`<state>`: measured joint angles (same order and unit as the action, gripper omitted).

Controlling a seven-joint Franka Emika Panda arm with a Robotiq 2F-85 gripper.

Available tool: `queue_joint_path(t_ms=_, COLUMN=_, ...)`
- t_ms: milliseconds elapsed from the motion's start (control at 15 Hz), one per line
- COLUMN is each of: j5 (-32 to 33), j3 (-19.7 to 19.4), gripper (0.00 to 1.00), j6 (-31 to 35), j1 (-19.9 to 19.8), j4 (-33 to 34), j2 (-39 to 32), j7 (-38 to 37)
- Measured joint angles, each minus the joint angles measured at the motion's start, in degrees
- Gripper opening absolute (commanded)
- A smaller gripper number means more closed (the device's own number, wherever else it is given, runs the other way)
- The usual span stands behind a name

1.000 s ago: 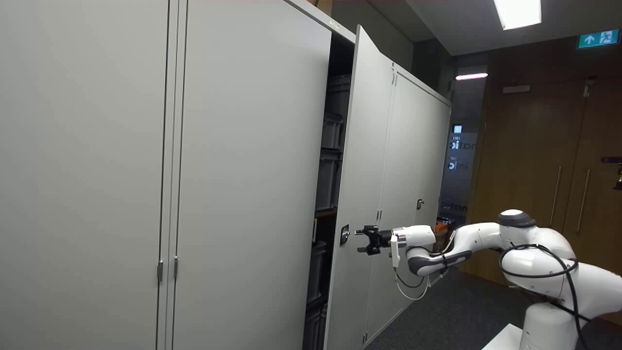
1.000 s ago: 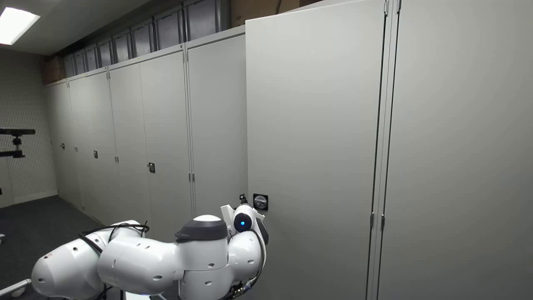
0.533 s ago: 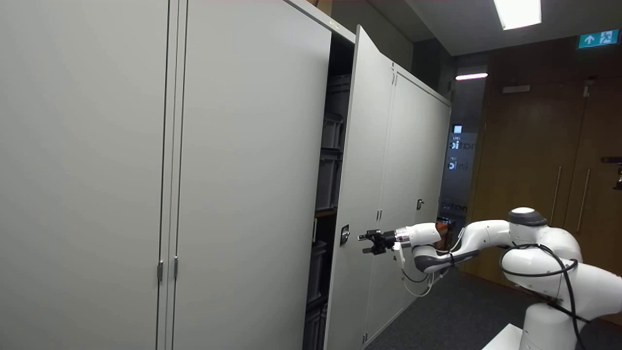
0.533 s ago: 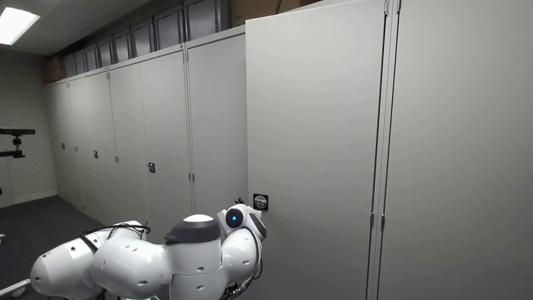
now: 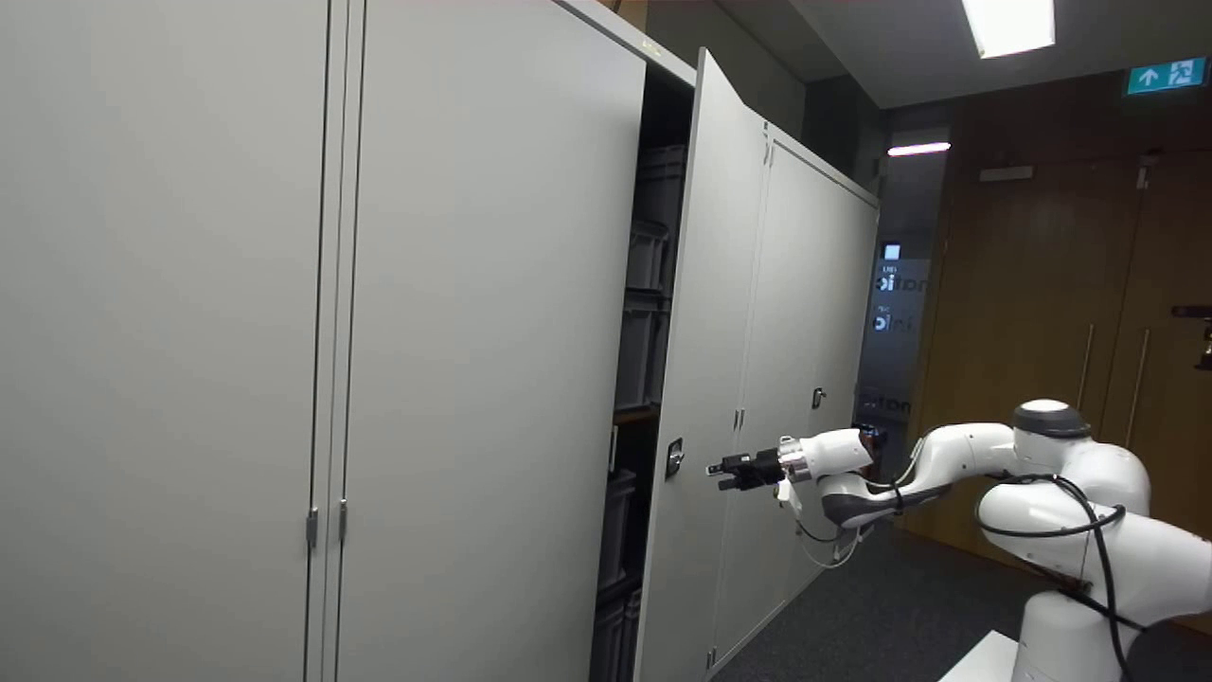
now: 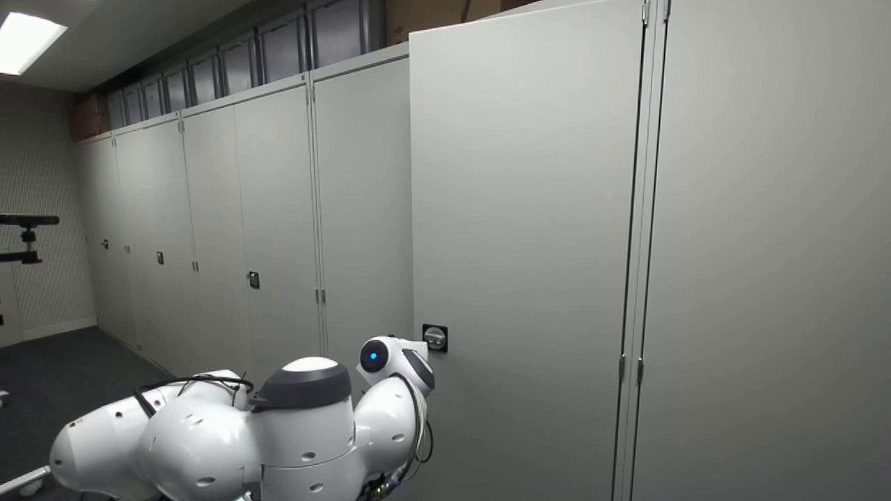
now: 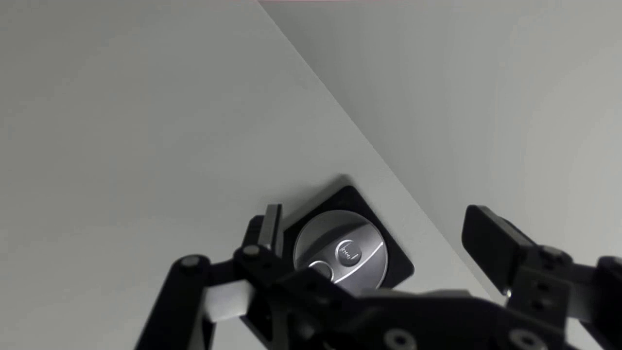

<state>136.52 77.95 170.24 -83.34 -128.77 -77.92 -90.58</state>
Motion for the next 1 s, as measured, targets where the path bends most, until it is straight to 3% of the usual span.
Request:
queue_joint_path(t_ms=400, j5=-0.5, j3=3.8, gripper=1.0, j6=-9.4, j1=-5.5, j4=-5.7, j2=-0.3, j7=9.5)
queue_joint_path(t_ms=1000, j5=1.1, j3=8.7, gripper=1.0, j6=-19.5, j1=-10.0, j4=-10.2, j2=-0.9, j7=12.6)
